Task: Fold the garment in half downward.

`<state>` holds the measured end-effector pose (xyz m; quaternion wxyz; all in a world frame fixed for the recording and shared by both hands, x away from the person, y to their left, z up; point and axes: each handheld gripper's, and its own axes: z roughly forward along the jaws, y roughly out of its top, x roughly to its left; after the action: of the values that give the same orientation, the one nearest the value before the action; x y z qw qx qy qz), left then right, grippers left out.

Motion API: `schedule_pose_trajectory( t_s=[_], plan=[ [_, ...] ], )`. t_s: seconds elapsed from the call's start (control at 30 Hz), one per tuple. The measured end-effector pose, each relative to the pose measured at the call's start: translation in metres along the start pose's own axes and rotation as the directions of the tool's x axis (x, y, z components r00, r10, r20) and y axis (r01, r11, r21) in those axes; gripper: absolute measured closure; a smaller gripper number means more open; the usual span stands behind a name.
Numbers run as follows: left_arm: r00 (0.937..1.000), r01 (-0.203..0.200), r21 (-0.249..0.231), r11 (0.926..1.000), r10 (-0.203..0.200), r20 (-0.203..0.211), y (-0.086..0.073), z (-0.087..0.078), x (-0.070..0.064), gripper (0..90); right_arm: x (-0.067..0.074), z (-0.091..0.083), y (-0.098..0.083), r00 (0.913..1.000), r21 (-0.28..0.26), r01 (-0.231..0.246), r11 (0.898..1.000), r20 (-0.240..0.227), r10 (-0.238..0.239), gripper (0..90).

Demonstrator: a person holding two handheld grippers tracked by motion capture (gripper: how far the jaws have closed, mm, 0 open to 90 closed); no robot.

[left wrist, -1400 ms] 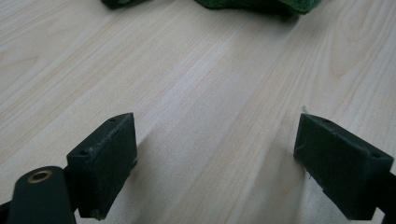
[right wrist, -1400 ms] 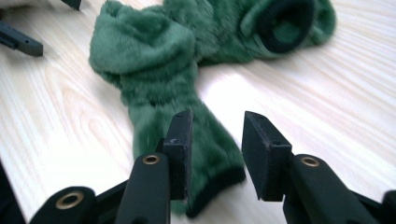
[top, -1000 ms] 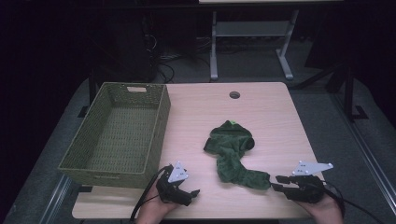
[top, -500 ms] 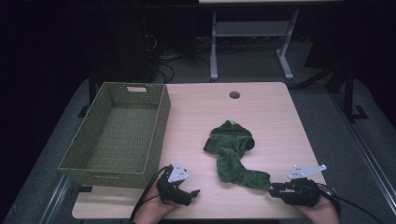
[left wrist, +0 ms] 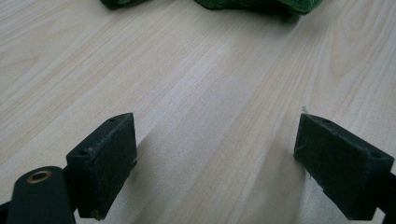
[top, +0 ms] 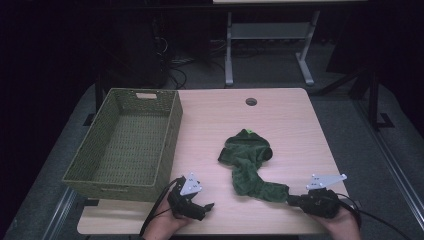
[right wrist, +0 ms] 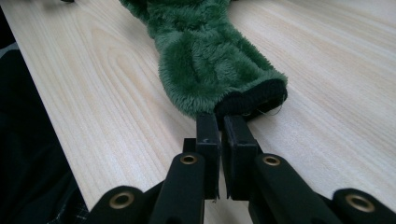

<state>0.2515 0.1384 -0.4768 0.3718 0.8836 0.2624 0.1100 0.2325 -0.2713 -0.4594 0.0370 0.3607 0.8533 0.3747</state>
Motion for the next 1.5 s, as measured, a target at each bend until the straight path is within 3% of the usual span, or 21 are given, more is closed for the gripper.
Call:
schedule_pose_trajectory(
  t_s=[0.37, 0.53, 1.07, 1.5],
  plan=[
    [1.0000, 0.001, 0.000, 1.0000, -0.001, 0.001, 0.000, 0.000, 0.000, 12.5, 0.005, -0.016, 0.022, 0.9981, -0.087, 0.059, 0.994, -0.011, -0.060, 86.9],
    [1.0000, 0.000, 0.000, 1.0000, 0.000, 0.002, 0.000, 0.000, 0.000, 12.5, 0.011, -0.015, 0.033, 0.9952, -0.101, 0.093, 0.991, -0.023, -0.095, 87.0],
    [0.9999, 0.009, -0.007, 0.9999, -0.009, -0.005, 0.000, 0.001, -0.001, 12.4, 0.026, 0.001, 0.072, 0.9795, -0.131, 0.183, 0.974, -0.062, -0.192, 87.0],
    [0.9999, 0.011, -0.006, 0.9999, -0.011, -0.007, 0.001, 0.002, -0.001, 12.5, 0.035, 0.030, 0.103, 0.9622, -0.119, 0.231, 0.966, -0.120, -0.245, 86.9]
  ],
)
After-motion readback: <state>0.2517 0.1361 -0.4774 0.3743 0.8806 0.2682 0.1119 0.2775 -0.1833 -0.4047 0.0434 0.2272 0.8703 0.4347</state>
